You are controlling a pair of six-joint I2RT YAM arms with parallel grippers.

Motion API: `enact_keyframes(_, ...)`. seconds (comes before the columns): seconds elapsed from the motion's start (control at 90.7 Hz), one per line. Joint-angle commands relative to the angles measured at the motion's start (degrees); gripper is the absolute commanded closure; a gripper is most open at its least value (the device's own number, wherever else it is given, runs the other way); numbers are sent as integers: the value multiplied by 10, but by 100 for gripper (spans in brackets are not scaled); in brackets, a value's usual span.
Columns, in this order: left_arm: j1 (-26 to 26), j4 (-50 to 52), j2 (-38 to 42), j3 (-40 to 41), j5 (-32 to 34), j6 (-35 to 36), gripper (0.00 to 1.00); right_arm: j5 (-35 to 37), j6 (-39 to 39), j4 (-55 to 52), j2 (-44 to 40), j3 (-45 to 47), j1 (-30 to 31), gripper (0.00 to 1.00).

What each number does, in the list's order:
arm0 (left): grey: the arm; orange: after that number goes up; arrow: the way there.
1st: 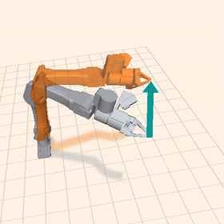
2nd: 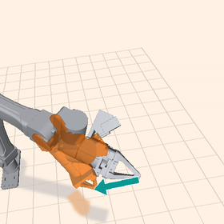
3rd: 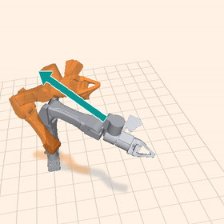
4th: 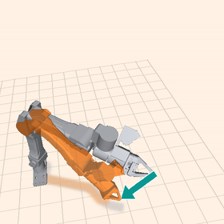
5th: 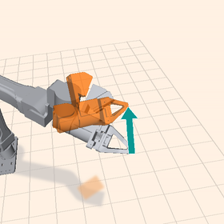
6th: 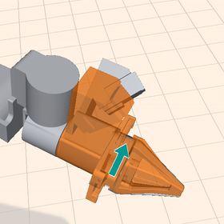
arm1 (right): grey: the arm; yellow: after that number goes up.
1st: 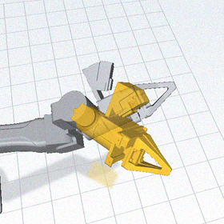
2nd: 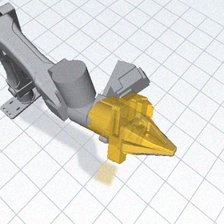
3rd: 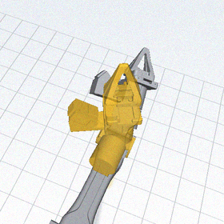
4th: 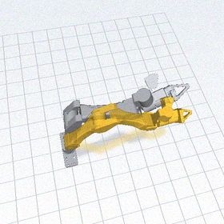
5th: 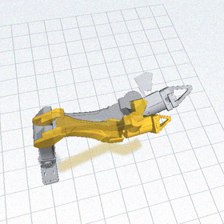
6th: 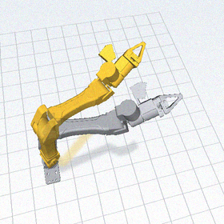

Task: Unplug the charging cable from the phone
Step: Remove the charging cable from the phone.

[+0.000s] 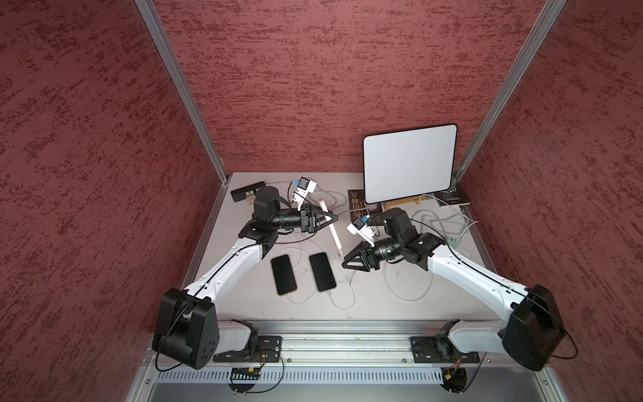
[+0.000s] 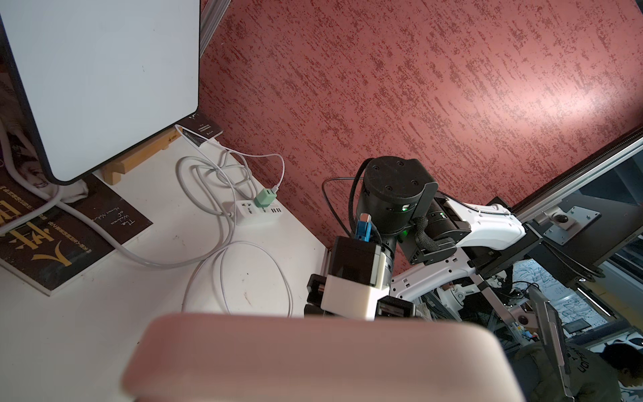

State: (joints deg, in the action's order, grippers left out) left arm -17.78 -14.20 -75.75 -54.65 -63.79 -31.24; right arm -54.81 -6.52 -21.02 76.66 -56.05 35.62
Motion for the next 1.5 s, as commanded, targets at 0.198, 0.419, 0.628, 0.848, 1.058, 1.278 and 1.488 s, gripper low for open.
enact_keyframes(0.198, 1, -23, 3, -5, 4, -3, 83, 10, -12, 7, 40, -14, 13, 83)
enact_keyframes(0.419, 1, -16, 5, -5, 5, 1, 83, 11, -8, 1, 46, -19, 13, 97)
enact_keyframes(0.628, 1, -9, 3, -6, 6, 7, 83, 14, 1, -7, 41, -17, 13, 100)
enact_keyframes(0.848, 9, 1, 5, -11, 11, 13, 83, 3, 7, -10, 37, -7, 13, 100)
enact_keyframes(1.058, 23, -6, 11, -13, 17, 3, 85, 4, 7, -5, 35, 9, 13, 100)
enact_keyframes(1.278, 29, -19, 15, -11, 24, -11, 86, 16, 11, -13, 40, 12, 13, 100)
enact_keyframes(1.488, 28, -17, 13, -10, 22, -10, 86, 61, 9, -27, 44, 7, 13, 94)
